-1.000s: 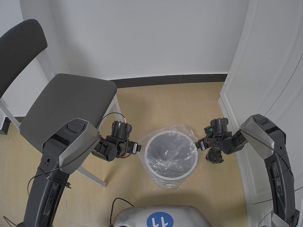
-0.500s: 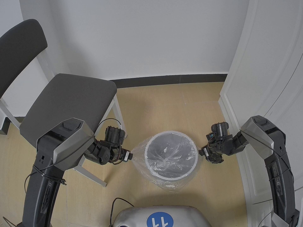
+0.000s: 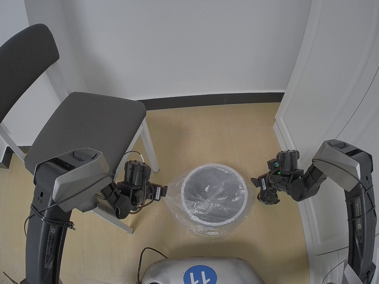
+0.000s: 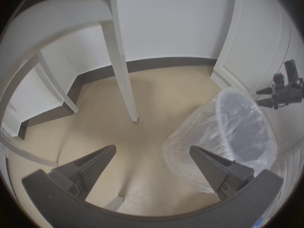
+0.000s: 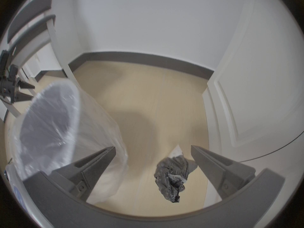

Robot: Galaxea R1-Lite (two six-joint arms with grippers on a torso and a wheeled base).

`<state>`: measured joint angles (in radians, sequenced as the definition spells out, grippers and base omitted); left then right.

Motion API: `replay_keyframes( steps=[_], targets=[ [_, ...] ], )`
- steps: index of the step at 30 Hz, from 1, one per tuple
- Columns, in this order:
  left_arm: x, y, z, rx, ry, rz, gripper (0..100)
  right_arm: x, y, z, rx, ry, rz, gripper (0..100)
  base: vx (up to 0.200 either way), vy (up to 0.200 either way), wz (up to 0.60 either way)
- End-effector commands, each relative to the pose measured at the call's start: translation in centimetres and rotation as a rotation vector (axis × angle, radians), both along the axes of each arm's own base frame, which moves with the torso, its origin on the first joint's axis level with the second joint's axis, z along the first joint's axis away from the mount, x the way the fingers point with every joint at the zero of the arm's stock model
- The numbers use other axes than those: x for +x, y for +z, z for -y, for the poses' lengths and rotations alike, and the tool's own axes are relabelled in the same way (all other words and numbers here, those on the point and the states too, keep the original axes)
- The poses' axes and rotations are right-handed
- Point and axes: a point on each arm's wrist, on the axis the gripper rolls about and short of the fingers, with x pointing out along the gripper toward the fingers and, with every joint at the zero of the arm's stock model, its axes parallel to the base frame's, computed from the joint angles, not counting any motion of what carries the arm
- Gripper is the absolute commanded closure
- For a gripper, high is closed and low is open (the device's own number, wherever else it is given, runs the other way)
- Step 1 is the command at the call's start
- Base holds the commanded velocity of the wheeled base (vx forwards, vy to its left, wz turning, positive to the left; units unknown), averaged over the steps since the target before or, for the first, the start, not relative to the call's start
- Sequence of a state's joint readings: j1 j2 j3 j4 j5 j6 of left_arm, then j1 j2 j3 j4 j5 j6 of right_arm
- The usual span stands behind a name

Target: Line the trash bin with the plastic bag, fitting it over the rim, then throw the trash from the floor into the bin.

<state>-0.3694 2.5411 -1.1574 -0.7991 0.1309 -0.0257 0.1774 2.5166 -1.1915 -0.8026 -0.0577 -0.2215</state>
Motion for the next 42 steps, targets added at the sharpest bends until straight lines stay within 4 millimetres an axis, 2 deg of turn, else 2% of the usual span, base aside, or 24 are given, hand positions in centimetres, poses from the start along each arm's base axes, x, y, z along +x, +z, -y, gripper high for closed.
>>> replay_keyframes(
  steps=[1,2,3,5,6,7,9,12,16,19,24,28,30,38,42],
  targets=[
    [-3.1,2.4,0.8,-0.080,-0.010,0.040,0,-2.5,4.8,-1.4,0.045,0.047,0.109,0,0.000,0.000,0.00],
    [-3.1,2.4,0.8,-0.080,-0.010,0.040,0,-2.5,4.8,-1.4,0.045,0.047,0.109,0,0.000,0.000,0.00],
    [-4.7,2.8,1.0,-0.120,-0.012,0.056,0,-3.8,5.4,-4.1,0.057,0.104,0.115,0,0.000,0.000,0.00],
    [-5.0,2.8,1.0,-0.124,-0.014,0.064,0,-4.2,5.4,-5.4,0.069,0.133,0.126,0,0.000,0.000,0.00],
    [-5.3,2.8,0.9,-0.128,-0.016,0.075,0,-4.7,5.4,-7.4,0.085,0.178,0.150,0,0.000,0.000,0.00],
    [-5.3,2.8,0.9,-0.129,-0.016,0.077,0,-4.8,5.4,-7.6,0.085,0.183,0.150,0,0.000,0.000,0.00],
    [-5.7,2.8,0.8,-0.131,-0.015,0.087,0,-5.3,4.3,-10.1,0.078,0.245,0.128,0,0.000,0.000,0.00],
    [-6.1,2.9,0.6,-0.127,-0.013,0.089,0,-5.0,2.2,-12.1,0.043,0.299,0.091,0,0.000,0.000,0.00],
    [-6.4,3.3,0.4,-0.132,-0.012,0.100,0,-4.1,-0.5,-13.1,-0.034,0.345,0.069,0,0.000,0.000,0.00],
    [-6.6,3.4,0.3,-0.134,-0.012,0.108,0,-3.9,-1.7,-13.4,-0.061,0.360,0.061,0,0.000,0.000,0.00],
    [-6.6,3.4,0.3,-0.134,-0.012,0.111,0,-4.3,-2.1,-13.4,-0.073,0.370,0.053,0,0.000,0.000,0.00],
    [-6.6,3.3,0.3,-0.132,-0.013,0.110,0,-5.7,-1.4,-13.6,-0.075,0.394,0.051,0,0.000,0.000,0.00],
    [-6.7,3.3,0.3,-0.128,-0.014,0.108,0,-7.6,-1.3,-14.2,-0.075,0.432,0.045,0,0.000,0.000,0.00],
    [-6.9,2.7,0.7,-0.120,-0.028,0.095,0,-12.0,-2.4,-16.4,-0.077,0.539,0.061,0,0.000,0.000,0.00],
    [-6.9,2.7,0.7,-0.120,-0.028,0.095,0,-13.2,-2.6,-16.8,-0.075,0.564,0.071,0,0.000,0.000,0.00]
  ],
)
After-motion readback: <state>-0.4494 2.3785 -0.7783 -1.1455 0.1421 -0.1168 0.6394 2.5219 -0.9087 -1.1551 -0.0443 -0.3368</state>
